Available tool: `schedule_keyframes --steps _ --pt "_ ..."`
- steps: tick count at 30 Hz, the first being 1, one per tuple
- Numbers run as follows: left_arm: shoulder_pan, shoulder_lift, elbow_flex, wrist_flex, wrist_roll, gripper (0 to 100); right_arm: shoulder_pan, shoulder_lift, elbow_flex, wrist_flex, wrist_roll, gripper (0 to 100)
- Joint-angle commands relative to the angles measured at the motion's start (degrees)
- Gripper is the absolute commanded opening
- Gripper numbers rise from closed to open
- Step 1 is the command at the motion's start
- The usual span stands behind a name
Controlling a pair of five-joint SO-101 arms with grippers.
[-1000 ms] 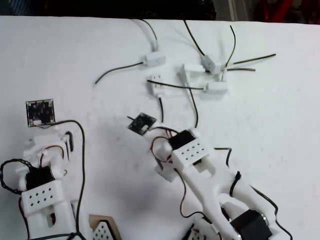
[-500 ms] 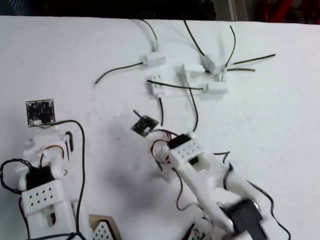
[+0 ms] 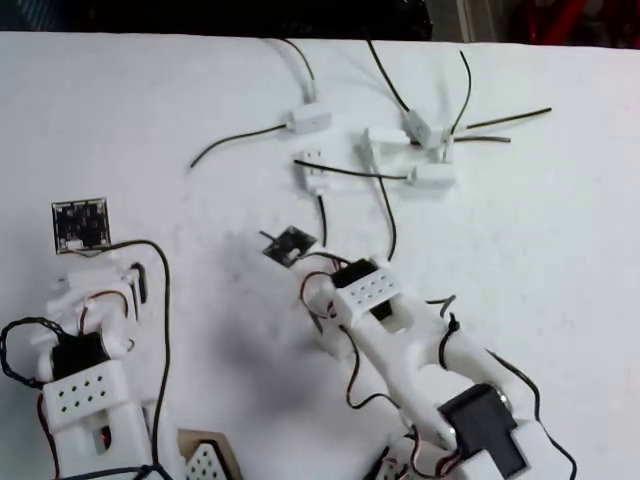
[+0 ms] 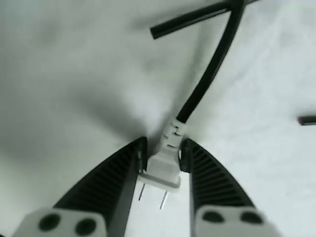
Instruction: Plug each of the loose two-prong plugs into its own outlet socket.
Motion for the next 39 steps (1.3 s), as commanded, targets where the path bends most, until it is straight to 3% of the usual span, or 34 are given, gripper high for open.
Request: schedule_keyframes --steps 1,6,14,27,31,35,39 --pt "-0.31 -1.19 -0.26 -1.14 0.44 21 1.63 -0.40 -6.07 7.16 -0.97 13.3" --pt "-0.31 -1.19 -0.26 -1.14 0.44 21 4.44 -3.91 -10.64 13.14 -4.04 13.7" --pt "-0.31 -1.19 -0.26 -1.14 0.44 21 7.60 -2.24 -8.09 8.92 -4.40 13.4" --pt "-0.31 -1.19 -0.26 -1.14 0.44 21 -2.95 1.71 -4.92 8.48 -13.71 13.4" --pt "-0.31 -1.19 -0.26 -1.14 0.44 21 -2.33 1.89 -4.84 8.48 -13.89 12.1" --pt "-0.31 -1.19 -0.26 -1.14 0.44 21 -0.75 1.36 -5.19 8.48 -13.54 1.2" --pt "-0.31 -1.19 -0.26 -1.14 0.44 21 -0.40 1.36 -5.19 8.48 -13.45 1.7"
